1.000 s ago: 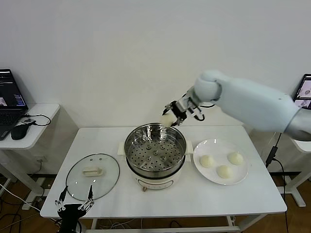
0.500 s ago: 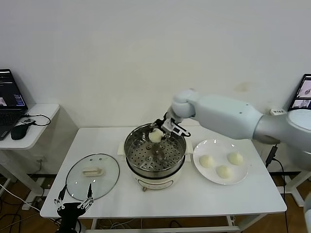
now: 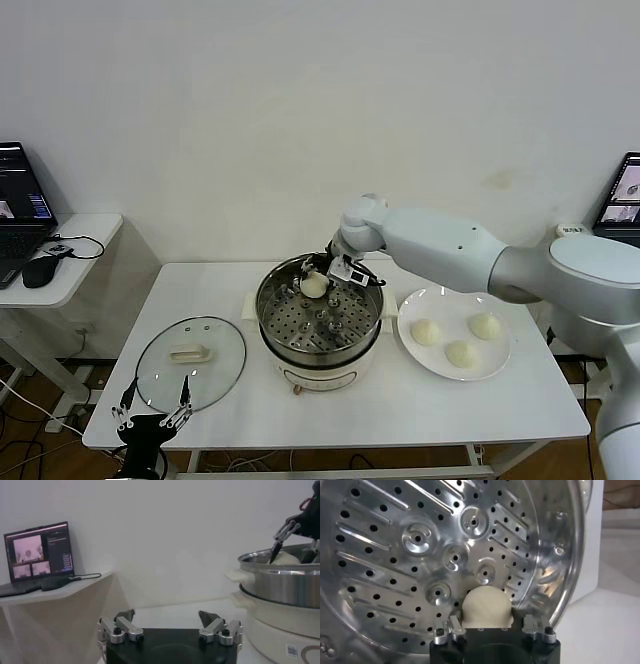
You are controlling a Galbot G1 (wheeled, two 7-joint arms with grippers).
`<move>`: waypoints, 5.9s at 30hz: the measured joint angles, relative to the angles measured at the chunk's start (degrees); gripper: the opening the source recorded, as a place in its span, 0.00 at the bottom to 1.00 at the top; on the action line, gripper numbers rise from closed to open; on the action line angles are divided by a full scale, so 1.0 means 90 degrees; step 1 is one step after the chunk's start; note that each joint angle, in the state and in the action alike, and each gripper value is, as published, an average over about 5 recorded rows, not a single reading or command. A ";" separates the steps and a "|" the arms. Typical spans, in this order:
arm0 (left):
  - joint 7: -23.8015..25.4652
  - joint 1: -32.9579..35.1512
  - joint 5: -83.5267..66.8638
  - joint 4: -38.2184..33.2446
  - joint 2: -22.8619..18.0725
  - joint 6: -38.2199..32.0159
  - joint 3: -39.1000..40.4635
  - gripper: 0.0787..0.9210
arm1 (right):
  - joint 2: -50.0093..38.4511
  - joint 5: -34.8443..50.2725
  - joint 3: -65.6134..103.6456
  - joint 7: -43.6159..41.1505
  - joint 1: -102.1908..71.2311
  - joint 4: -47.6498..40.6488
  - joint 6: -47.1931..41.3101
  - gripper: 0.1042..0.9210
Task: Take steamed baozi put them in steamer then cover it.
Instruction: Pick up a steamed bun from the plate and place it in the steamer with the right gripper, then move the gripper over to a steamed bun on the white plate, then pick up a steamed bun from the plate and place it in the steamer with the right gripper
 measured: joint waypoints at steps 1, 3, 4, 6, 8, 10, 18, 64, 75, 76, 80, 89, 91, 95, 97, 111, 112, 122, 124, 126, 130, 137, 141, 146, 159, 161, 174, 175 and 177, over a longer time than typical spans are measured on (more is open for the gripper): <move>0.0000 -0.0006 0.0000 0.0007 0.0000 0.0001 0.0000 0.88 | -0.0011 0.0029 -0.0001 -0.0004 0.0023 0.0013 -0.0006 0.85; 0.0001 -0.0010 -0.0001 0.0016 0.0000 0.0006 0.0001 0.88 | -0.0051 0.0147 -0.0009 -0.0035 0.0100 0.0073 -0.0056 0.87; 0.0002 -0.0010 -0.0002 0.0013 0.0002 0.0011 0.0002 0.88 | -0.0079 0.0234 -0.0017 -0.0064 0.0152 0.0121 -0.0106 0.88; 0.0002 -0.0010 -0.0005 -0.0004 0.0009 0.0024 0.0004 0.88 | -0.0163 0.0460 -0.0041 -0.0155 0.0282 0.0256 -0.0271 0.88; -0.0003 -0.0010 -0.0012 -0.0029 0.0022 0.0047 0.0006 0.88 | -0.0295 0.0736 -0.0062 -0.0281 0.0446 0.0438 -0.0527 0.88; -0.0014 -0.0009 -0.0023 -0.0058 0.0039 0.0083 0.0009 0.88 | -0.0481 0.1037 -0.0075 -0.0429 0.0635 0.0662 -0.0865 0.88; -0.0055 -0.0047 -0.0053 -0.0160 0.0139 0.0273 0.0018 0.88 | -0.1618 0.2171 -0.0111 -0.0906 0.1363 0.1819 -0.2574 0.88; -0.0031 -0.0068 -0.0042 -0.0037 0.0220 0.0468 -0.0376 0.88 | -0.3397 0.1279 0.2173 -0.1733 -0.2094 0.1559 -0.4362 0.88; -0.0035 -0.0143 -0.0067 0.0006 0.0228 0.0484 -0.0381 0.88 | -0.2858 0.0941 0.2537 -0.1646 -0.2545 0.0809 -0.4184 0.88; -0.0035 -0.0152 -0.0067 0.0004 0.0226 0.0491 -0.0380 0.88 | -0.2817 0.0913 0.2559 -0.1638 -0.2573 0.0748 -0.4176 0.88; -0.0036 -0.0182 -0.0068 0.0007 0.0226 0.0510 -0.0377 0.88 | -0.2667 0.0815 0.2626 -0.1611 -0.2654 0.0525 -0.4155 0.88; -0.0036 -0.0213 -0.0072 0.0070 0.0233 0.0512 -0.0370 0.88 | -0.2440 0.0747 0.2720 -0.1567 -0.2712 0.0233 -0.4120 0.79; -0.0036 -0.0217 -0.0072 0.0072 0.0233 0.0511 -0.0366 0.88 | -0.2411 0.0740 0.2729 -0.1568 -0.2725 0.0197 -0.4120 0.75; -0.0038 -0.0220 -0.0072 0.0070 0.0230 0.0510 -0.0363 0.88 | -0.2385 0.0718 0.2758 -0.1585 -0.2750 0.0158 -0.4126 0.69; -0.0039 -0.0214 -0.0072 0.0064 0.0226 0.0509 -0.0362 0.88 | -0.2389 0.0713 0.2766 -0.1599 -0.2752 0.0156 -0.4130 0.67; -0.0042 -0.0179 -0.0061 -0.0047 0.0214 0.0507 -0.0345 0.88 | -0.2803 0.1087 0.2579 -0.1810 -0.2148 0.0727 -0.4320 0.62; -0.0041 -0.0179 -0.0061 -0.0059 0.0215 0.0508 -0.0338 0.88 | -0.2861 0.1148 0.2540 -0.1830 -0.2040 0.0805 -0.4346 0.62; -0.0040 -0.0176 -0.0064 -0.0170 0.0249 0.0514 -0.0300 0.88 | -0.3108 0.2020 0.1893 -0.1897 -0.0466 0.1509 -0.4673 0.63; -0.0040 -0.0181 -0.0067 -0.0180 0.0259 0.0514 -0.0291 0.88 | -0.3068 0.2263 0.1724 -0.1855 -0.0122 0.1659 -0.4786 0.64; -0.0039 -0.0193 -0.0069 -0.0185 0.0270 0.0514 -0.0280 0.88 | -0.2999 0.2520 0.1562 -0.1794 0.0182 0.1810 -0.4920 0.64; -0.0039 -0.0215 -0.0069 -0.0196 0.0281 0.0514 -0.0281 0.88 | -0.2780 0.3071 0.1273 -0.1626 0.0642 0.2076 -0.5230 0.65; -0.0040 -0.0205 -0.0066 -0.0212 0.0241 0.0503 -0.0343 0.88 | -0.2138 0.4001 0.0938 -0.1248 0.0941 0.2266 -0.5798 0.65; -0.0041 -0.0164 -0.0068 -0.0238 0.0221 0.0492 -0.0396 0.88 | -0.1687 0.4357 0.0800 -0.1020 0.0887 0.2252 -0.6108 0.65; -0.0045 -0.0137 -0.0068 -0.0243 0.0183 0.0484 -0.0444 0.88 | -0.1167 0.4708 0.0666 -0.0756 0.0695 0.2169 -0.6462 0.65; -0.0049 -0.0166 -0.0053 -0.0229 0.0122 0.0477 -0.0404 0.88 | -0.0324 0.5074 0.0529 -0.0268 0.0132 0.1939 -0.7090 0.65; -0.0049 -0.0163 -0.0051 -0.0236 0.0118 0.0475 -0.0398 0.88 | -0.0236 0.5074 0.0527 -0.0216 0.0053 0.1895 -0.7133 0.65; -0.0054 -0.0115 -0.0053 -0.0337 0.0128 0.0466 -0.0431 0.88 | 0.0156 0.4942 0.0602 0.0015 -0.0310 0.1539 -0.7215 0.65; -0.0054 -0.0116 -0.0053 -0.0339 0.0129 0.0466 -0.0432 0.88 | 0.0168 0.4930 0.0611 0.0025 -0.0325 0.1518 -0.7209 0.66; -0.0054 -0.0118 -0.0053 -0.0343 0.0134 0.0466 -0.0435 0.88 | 0.0178 0.4907 0.0631 0.0035 -0.0340 0.1491 -0.7195 0.69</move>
